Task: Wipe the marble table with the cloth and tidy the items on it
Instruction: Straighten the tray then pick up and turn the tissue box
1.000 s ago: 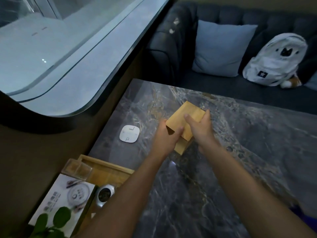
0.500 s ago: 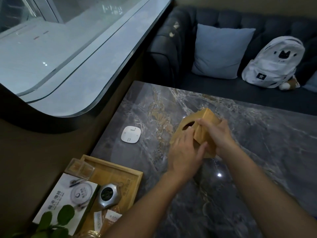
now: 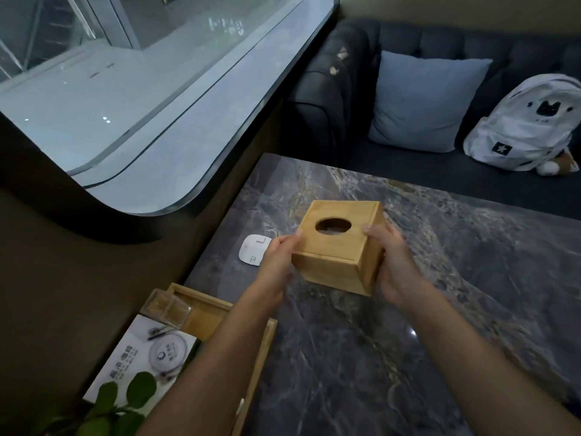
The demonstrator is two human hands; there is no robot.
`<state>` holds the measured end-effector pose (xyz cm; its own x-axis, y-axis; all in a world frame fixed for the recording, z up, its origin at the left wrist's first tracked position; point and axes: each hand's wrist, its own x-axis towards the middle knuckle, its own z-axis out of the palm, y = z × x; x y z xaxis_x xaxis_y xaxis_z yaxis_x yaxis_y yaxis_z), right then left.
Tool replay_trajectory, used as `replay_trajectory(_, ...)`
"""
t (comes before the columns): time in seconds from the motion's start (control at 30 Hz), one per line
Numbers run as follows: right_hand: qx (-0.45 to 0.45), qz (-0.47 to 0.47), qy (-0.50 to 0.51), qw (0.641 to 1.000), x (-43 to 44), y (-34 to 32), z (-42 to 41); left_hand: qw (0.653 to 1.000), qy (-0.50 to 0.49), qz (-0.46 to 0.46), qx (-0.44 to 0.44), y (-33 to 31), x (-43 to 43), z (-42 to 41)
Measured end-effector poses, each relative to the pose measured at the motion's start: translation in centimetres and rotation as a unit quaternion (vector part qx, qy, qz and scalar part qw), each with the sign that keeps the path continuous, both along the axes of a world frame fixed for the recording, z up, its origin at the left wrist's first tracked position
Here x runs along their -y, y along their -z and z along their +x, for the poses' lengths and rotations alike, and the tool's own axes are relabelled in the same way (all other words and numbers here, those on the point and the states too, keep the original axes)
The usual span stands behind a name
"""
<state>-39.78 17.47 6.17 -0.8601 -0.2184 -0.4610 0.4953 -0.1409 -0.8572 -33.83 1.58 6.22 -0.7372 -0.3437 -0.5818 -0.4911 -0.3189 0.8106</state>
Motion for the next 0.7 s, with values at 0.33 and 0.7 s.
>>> replay_trajectory(0.33,0.029,-0.016,-0.081,0.996,6.2,3.5,1.8,0.997,-0.053,-0.055,-0.016,-0.5,4.5,2.2)
replay_trajectory(0.7,-0.035,0.094,-0.16,0.982,12.1,5.2,5.1,0.963,0.082,-0.235,0.1,-1.3,10.4,3.5)
